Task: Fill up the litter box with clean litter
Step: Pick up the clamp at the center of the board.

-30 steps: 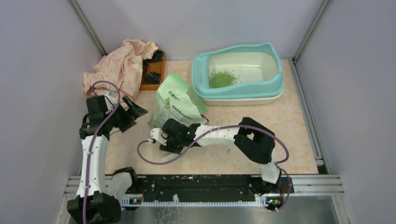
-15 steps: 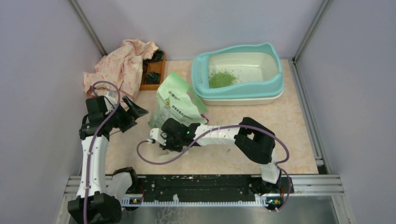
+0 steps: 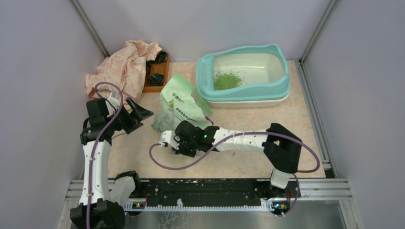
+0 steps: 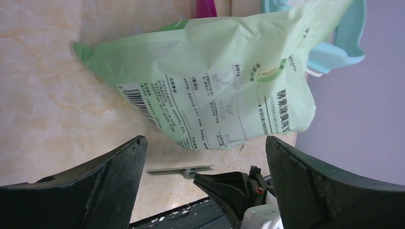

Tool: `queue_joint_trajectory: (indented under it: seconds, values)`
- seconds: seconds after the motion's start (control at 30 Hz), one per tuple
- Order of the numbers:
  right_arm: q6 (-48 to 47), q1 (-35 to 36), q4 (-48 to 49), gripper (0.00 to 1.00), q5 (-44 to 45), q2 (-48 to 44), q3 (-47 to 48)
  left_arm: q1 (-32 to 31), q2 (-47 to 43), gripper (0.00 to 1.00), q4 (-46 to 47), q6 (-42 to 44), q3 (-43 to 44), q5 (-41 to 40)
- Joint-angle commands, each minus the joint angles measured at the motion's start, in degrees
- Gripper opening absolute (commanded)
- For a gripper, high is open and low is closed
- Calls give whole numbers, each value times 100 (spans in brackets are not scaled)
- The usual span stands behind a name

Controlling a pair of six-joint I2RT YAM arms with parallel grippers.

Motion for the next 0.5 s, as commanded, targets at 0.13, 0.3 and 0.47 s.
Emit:
queue_joint_trajectory:
  seconds: [0.13, 0.3, 0.47]
  values:
    - [396, -2, 34, 0, 280, -1452, -190, 36, -388, 99, 918, -194, -211, 1699]
    - [577, -124, -71, 0, 472, -1928, -55, 16, -593, 99, 2455, -1168, -844, 2860]
    - [1050, -656, 128, 0, 525, -2575, 64, -13, -692, 99, 3553, -2021, -1110, 3201]
